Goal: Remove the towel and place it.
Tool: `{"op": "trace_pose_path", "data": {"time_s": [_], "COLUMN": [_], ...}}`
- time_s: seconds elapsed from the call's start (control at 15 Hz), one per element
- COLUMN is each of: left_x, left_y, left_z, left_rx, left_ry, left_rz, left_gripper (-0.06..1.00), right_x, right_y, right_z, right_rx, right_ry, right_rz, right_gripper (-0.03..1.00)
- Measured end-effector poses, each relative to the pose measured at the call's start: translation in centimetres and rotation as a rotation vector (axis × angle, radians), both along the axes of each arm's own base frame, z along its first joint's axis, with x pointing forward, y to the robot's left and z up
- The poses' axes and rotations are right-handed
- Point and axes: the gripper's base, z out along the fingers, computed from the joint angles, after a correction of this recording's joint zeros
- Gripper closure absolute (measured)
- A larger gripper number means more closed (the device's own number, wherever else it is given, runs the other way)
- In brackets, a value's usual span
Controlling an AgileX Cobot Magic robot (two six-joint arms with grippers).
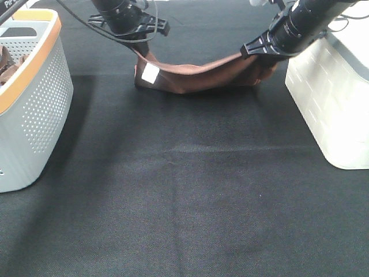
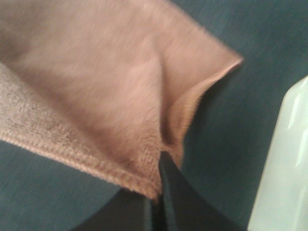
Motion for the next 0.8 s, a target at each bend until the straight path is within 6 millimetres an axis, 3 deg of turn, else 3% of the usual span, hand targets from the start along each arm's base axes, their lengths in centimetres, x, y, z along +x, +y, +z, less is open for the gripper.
{"op": "trace_pose_path", "data": {"time_s": [0.2, 0.47, 0.8], "left_x": [-0.2, -1.0, -1.0], "left_y": [-0.5, -2.2, -2.1], "left_z": [0.1, 0.1, 0.2], "left_rx": [-0.007, 0.017, 0.031], "left_ry": [0.001, -0.009, -0.017], "left_rz": [-0.010, -0.045, -0.042], "left_gripper": [0.94, 0.94, 0.94], "right_x": [-0.6, -2.0, -2.4], "right_y": [0.3, 3.7, 3.6], "right_z": [-0.3, -0.4, -0.6], "right_rx": [-0.008, -0.049, -0.045], "right_ry": [0.062, 0.084, 0.150], "right_rz": [0.014, 0.099, 0.029], "right_gripper": [0.97, 0.97, 0.97]}}
